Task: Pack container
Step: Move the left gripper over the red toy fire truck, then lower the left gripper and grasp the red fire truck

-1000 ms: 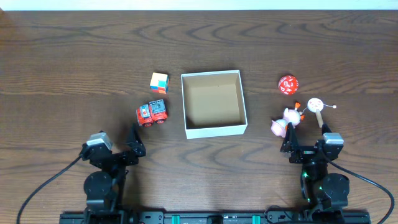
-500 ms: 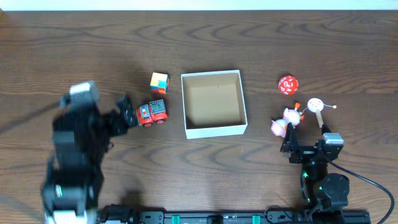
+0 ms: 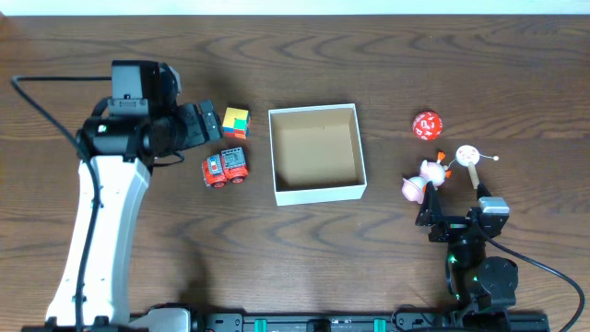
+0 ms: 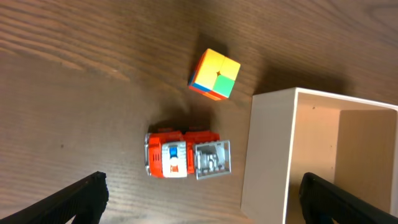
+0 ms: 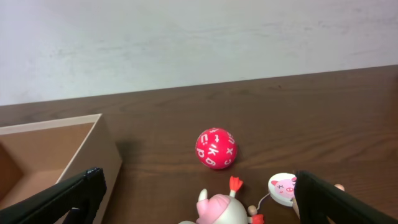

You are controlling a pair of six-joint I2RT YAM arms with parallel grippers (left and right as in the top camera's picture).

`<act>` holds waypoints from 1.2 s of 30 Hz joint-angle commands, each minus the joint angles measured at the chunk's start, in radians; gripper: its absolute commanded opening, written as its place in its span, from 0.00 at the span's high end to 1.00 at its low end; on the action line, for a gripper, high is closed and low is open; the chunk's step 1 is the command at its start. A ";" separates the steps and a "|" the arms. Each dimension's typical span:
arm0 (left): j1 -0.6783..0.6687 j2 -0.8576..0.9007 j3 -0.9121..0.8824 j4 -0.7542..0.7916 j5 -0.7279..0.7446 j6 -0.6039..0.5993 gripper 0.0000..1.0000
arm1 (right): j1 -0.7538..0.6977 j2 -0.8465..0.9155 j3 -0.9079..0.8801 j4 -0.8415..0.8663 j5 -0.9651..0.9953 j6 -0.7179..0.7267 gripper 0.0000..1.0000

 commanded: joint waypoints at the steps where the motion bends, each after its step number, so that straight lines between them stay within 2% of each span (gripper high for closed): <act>1: 0.005 0.023 0.018 0.014 0.010 0.009 0.02 | -0.009 -0.006 -0.002 -0.003 0.000 -0.007 0.01; 4: 0.005 0.033 0.018 0.013 0.025 0.008 0.02 | -0.009 -0.006 -0.002 -0.003 0.000 -0.007 0.01; 8: 0.004 0.033 0.018 -0.031 0.149 0.009 0.02 | -0.009 -0.006 -0.002 -0.003 0.000 -0.007 0.01; 11: 0.004 0.033 0.018 -0.053 0.147 0.005 0.02 | -0.009 -0.006 -0.002 -0.003 0.000 -0.007 0.01; 16: -0.005 0.034 -0.002 -0.062 0.147 -0.255 0.03 | -0.009 -0.006 -0.002 -0.003 0.000 -0.007 0.01; 20: -0.042 0.035 -0.038 -0.053 0.147 -0.351 0.07 | -0.009 -0.006 -0.002 -0.003 0.000 -0.007 0.01; 24: -0.089 0.055 -0.064 -0.047 0.141 -0.362 0.20 | -0.009 -0.006 -0.002 -0.003 0.000 -0.007 0.01; 27: -0.122 0.087 -0.072 -0.045 0.114 -0.362 0.35 | -0.009 -0.006 -0.002 -0.003 0.000 -0.007 0.01; 28: -0.131 0.098 -0.073 -0.042 0.108 -0.362 0.47 | -0.009 -0.006 -0.002 -0.003 0.000 -0.007 0.01; 32: -0.159 0.163 -0.073 -0.039 0.106 -0.418 0.81 | -0.009 -0.006 -0.002 -0.003 0.000 -0.007 0.01; 33: -0.164 0.182 -0.073 -0.034 0.106 -0.435 0.93 | -0.009 -0.006 -0.002 -0.003 -0.001 -0.007 0.01; 36: -0.175 0.236 -0.073 -0.016 0.106 -0.463 0.94 | -0.009 -0.006 -0.002 -0.003 0.000 -0.007 0.01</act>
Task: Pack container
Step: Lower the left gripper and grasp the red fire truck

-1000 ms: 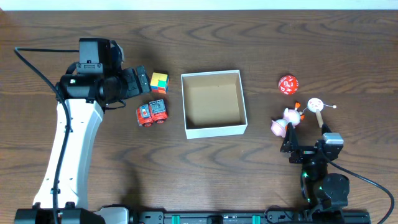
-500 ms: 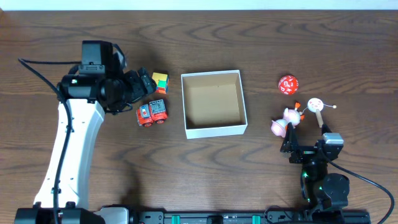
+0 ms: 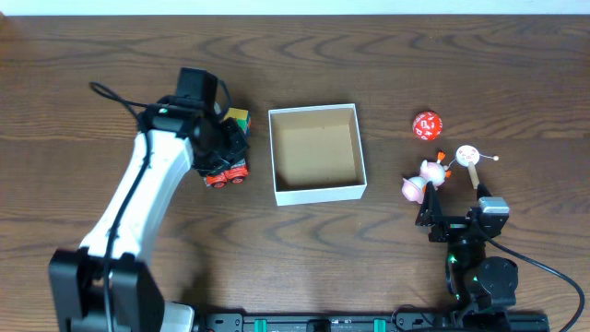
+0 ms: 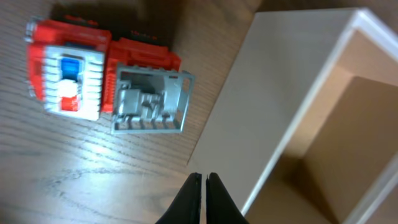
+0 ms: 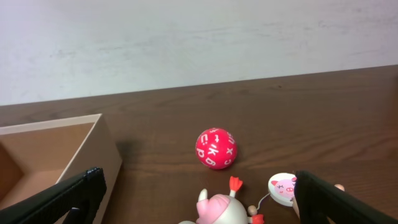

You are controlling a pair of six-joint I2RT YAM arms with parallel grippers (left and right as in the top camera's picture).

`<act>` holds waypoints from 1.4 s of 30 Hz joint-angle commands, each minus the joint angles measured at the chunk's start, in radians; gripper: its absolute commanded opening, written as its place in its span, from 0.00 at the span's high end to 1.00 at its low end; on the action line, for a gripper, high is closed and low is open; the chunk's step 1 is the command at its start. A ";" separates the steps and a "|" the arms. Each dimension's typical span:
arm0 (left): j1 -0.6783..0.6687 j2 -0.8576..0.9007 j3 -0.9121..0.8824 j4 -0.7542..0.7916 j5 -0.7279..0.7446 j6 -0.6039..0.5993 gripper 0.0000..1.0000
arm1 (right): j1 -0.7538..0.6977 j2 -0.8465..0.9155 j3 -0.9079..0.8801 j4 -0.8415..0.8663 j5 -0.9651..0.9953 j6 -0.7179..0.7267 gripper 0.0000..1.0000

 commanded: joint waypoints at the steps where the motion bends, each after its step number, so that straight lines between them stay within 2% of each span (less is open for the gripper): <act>1: -0.011 0.056 -0.006 0.014 -0.012 -0.053 0.94 | -0.009 -0.006 -0.002 -0.003 0.000 -0.007 0.01; 9: -0.012 0.126 -0.006 0.067 -0.017 -0.052 0.94 | -0.009 -0.006 -0.002 -0.003 0.000 -0.007 0.01; 18: -0.013 0.126 -0.006 0.085 -0.180 -0.052 0.95 | -0.009 -0.006 -0.002 -0.003 0.000 -0.007 0.01; 30: -0.012 0.126 -0.007 0.008 -0.187 -0.051 0.94 | -0.009 -0.006 -0.002 -0.003 0.000 -0.007 0.01; 37: -0.012 0.126 -0.006 0.002 -0.193 0.016 0.94 | -0.009 -0.006 -0.002 -0.003 0.000 -0.007 0.01; 42: -0.012 0.126 -0.006 0.004 -0.303 0.019 0.94 | -0.009 -0.006 -0.002 -0.003 0.000 -0.007 0.01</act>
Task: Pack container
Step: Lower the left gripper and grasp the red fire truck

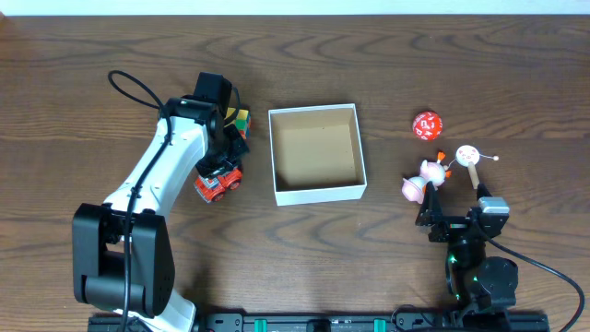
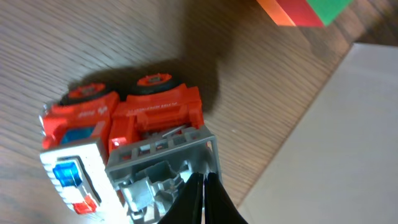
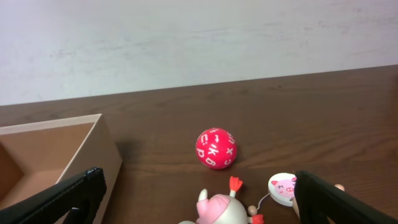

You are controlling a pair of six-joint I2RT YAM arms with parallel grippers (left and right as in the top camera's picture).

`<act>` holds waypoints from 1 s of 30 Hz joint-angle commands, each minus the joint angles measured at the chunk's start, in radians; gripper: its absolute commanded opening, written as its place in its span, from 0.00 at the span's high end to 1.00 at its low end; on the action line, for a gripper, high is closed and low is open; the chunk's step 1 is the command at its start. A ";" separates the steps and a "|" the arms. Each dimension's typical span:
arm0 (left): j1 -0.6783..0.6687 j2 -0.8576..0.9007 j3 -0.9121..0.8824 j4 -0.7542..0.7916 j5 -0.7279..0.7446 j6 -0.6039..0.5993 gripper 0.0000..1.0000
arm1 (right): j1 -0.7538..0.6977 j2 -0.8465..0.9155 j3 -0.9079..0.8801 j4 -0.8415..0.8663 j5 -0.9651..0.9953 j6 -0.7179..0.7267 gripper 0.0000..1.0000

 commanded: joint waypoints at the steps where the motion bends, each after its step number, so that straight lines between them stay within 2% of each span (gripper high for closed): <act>1: -0.001 0.000 -0.005 -0.003 -0.126 0.025 0.94 | -0.009 -0.006 -0.002 -0.003 0.000 -0.008 0.01; 7: -0.001 0.000 -0.005 0.009 -0.254 0.025 0.94 | -0.009 -0.006 -0.002 -0.003 0.000 -0.008 0.01; 16: 0.000 0.000 -0.005 0.075 -0.253 0.031 0.94 | -0.009 -0.006 -0.002 -0.003 0.000 -0.008 0.01; 25: 0.000 0.000 -0.005 0.152 -0.254 0.105 0.94 | -0.009 -0.006 -0.002 -0.003 0.000 -0.008 0.01; 30: 0.000 -0.010 -0.002 0.174 -0.253 0.198 0.92 | -0.009 -0.006 -0.002 -0.003 0.000 -0.008 0.01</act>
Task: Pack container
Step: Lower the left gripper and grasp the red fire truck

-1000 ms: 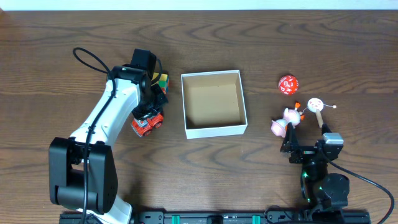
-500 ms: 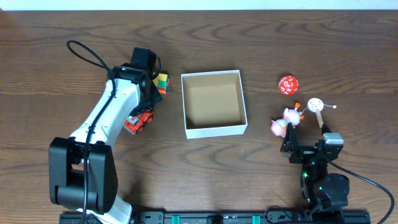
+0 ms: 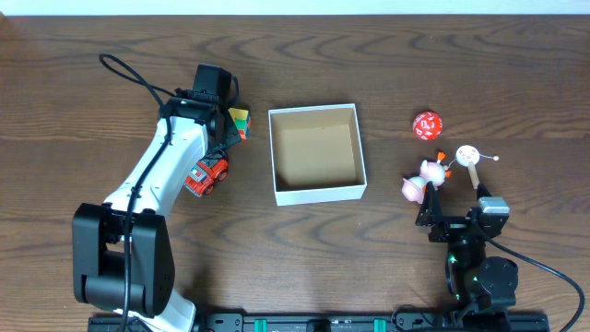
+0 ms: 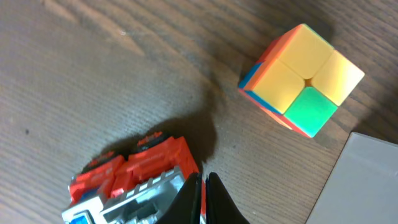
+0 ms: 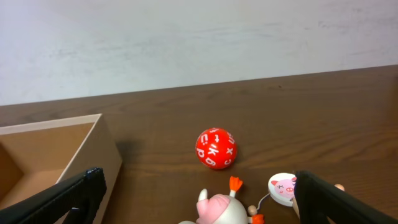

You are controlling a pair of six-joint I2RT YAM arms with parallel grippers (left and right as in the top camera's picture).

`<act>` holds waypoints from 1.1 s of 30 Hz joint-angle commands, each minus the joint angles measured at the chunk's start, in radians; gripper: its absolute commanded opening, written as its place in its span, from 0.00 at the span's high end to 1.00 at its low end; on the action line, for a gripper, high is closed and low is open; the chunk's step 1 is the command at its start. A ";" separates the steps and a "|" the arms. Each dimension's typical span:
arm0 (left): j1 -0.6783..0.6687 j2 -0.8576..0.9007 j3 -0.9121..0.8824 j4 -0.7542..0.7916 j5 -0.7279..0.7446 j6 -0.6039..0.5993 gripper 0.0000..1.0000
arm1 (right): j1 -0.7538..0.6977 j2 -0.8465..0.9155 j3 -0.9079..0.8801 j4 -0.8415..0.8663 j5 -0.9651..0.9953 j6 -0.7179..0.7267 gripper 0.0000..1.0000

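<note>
An open white box (image 3: 316,192) stands mid-table, its corner (image 4: 367,186) showing in the left wrist view. To its left lie a red toy truck (image 3: 206,175) and a coloured cube (image 3: 239,122). My left gripper (image 3: 219,152) is shut, its tips (image 4: 202,186) pressed together at the grey back of the truck (image 4: 137,180); the cube (image 4: 301,79) lies beyond. My right gripper (image 5: 199,196) stands open near the front right. A pink pig toy (image 5: 217,208) lies between its fingers. A red ball (image 5: 215,148) and a pig-face disc (image 5: 283,186) lie farther off.
The red ball (image 3: 426,124), pig toy (image 3: 422,180) and disc on a stick (image 3: 468,155) cluster right of the box. The left arm's cable (image 3: 129,74) loops over the far left. A pale wall rises behind the table's far edge (image 5: 249,78).
The truck has shifted a little up and left and turned further. My left gripper, still shut, has drawn back toward the far side, so the cube shows whole. The right arm is unchanged.
My left gripper was open above the truck and cube. Then it was shut, empty, between the truck and the box wall. Later the truck lay turned and pushed away from the box, and now sits further left. The right gripper stayed open and still.
</note>
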 commanded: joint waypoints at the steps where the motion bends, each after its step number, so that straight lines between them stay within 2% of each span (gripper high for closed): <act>1: 0.000 -0.016 0.001 0.006 -0.019 0.112 0.89 | -0.009 -0.006 -0.002 -0.003 0.000 -0.007 0.01; 6: 0.000 -0.084 0.027 0.013 -0.019 0.317 0.83 | -0.009 -0.006 -0.002 -0.003 0.000 -0.007 0.01; 8: 0.000 -0.127 0.030 0.020 -0.019 0.402 0.72 | -0.009 -0.006 -0.002 -0.003 -0.001 -0.007 0.01; 11: 0.000 -0.195 0.030 0.023 -0.020 0.531 0.61 | -0.009 -0.006 -0.002 -0.003 0.000 -0.007 0.01; 12: 0.000 -0.216 0.030 0.016 -0.020 0.573 0.56 | -0.009 -0.006 -0.002 -0.003 0.000 -0.007 0.01; 15: 0.000 -0.259 0.030 -0.037 -0.019 0.643 0.26 | -0.009 -0.006 -0.002 -0.003 0.000 -0.007 0.01; 17: 0.000 -0.269 0.030 -0.084 -0.019 0.678 0.17 | -0.009 -0.006 -0.002 -0.003 0.000 -0.007 0.01; 22: 0.005 -0.246 0.000 -0.177 -0.019 0.763 0.13 | -0.009 -0.006 -0.002 -0.003 0.000 -0.007 0.01; 29: 0.046 -0.171 -0.060 -0.149 -0.019 0.917 0.08 | -0.009 -0.006 -0.002 -0.003 0.000 -0.007 0.01; 33: 0.086 -0.127 -0.060 -0.130 -0.018 0.941 0.06 | -0.009 -0.006 -0.002 -0.003 0.000 -0.007 0.01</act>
